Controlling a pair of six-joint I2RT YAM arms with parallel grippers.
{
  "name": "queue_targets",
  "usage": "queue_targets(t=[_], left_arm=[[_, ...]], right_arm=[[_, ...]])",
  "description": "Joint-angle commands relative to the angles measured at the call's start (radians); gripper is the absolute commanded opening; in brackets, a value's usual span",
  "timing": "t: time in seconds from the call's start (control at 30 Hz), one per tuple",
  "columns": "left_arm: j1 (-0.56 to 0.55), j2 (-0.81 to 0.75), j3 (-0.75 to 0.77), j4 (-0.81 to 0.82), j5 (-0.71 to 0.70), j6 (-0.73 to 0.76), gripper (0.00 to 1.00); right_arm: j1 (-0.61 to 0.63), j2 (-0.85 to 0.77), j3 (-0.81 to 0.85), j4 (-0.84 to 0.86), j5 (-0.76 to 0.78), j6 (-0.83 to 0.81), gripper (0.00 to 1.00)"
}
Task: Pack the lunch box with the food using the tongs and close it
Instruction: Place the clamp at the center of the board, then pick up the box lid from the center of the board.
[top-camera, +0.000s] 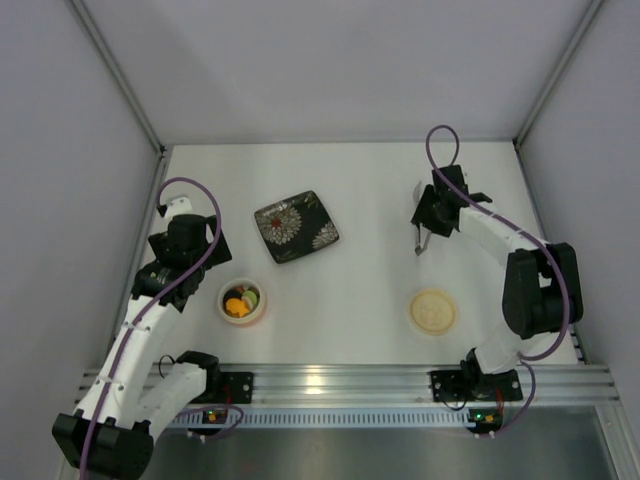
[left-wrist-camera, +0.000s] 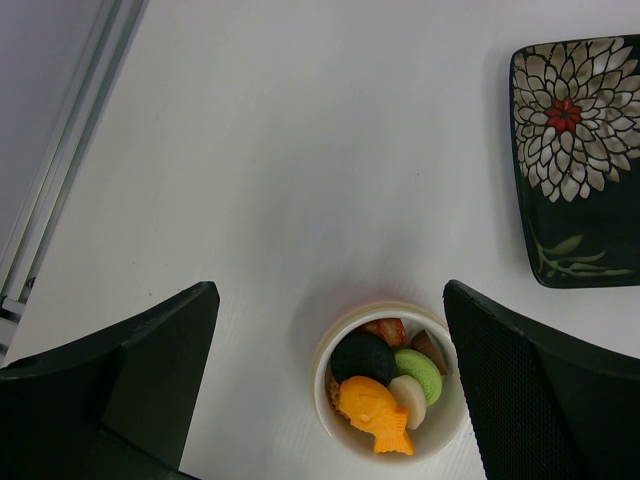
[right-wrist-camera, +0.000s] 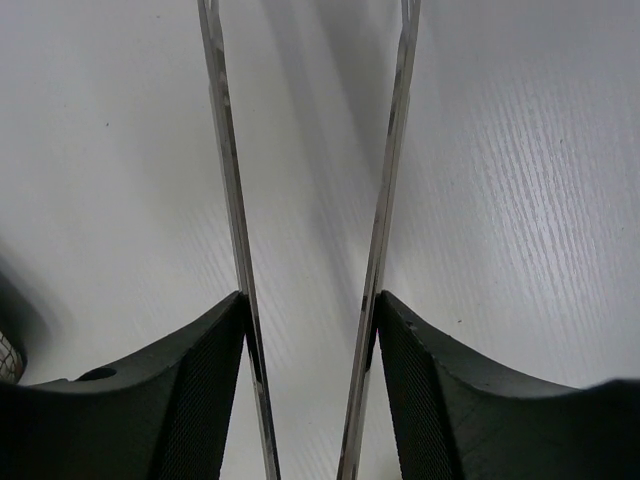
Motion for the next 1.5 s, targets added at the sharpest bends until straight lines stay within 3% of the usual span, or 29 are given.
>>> queue_targets(t=[0.0, 0.37, 0.6, 0.83, 1.0, 1.13, 1.23, 1.47], left_arm=[[0.0, -0.015, 0.003, 0.014, -0.013, 0.004, 0.99], [0.0, -0.013, 0.003, 0.014, -0.013, 0.003, 0.99], [0.0, -0.013, 0.003, 0.014, -0.013, 0.003, 0.99], [0.0, -0.022, 0.005, 0.014, -0.012, 0.003, 0.99], [0.0, -0.026, 0.005, 0.016, -0.01, 0.003, 0.99], [0.0, -0.027, 0.005, 0.016, -0.009, 0.004, 0.99], [0.0, -0.029, 0.005, 0.014, -0.01, 0.003, 0.99], [0.0, -0.029, 0.005, 0.014, -0.012, 0.004, 0.99]], right_arm=[[-0.028, 0.016, -0.006, 0.094, -0.04, -0.004, 0.54], [-0.039, -0.006, -0.003, 0.081, -0.023, -0.029, 0.78], [-0.037, -0.096, -0.018, 0.051, -0.037, -0.038, 0.81], [0.049, -0.407, -0.256, 0.02, 0.02, -0.018, 0.7], [0.213, -0.605, -0.42, -0.012, 0.072, 0.068, 0.65], [0.343, -0.638, -0.465, -0.058, 0.17, 0.13, 0.6], [0.357, -0.622, -0.5, -0.04, 0.17, 0.144, 0.51], [0.429, -0.543, -0.523, -0.026, 0.23, 0.189, 0.47]])
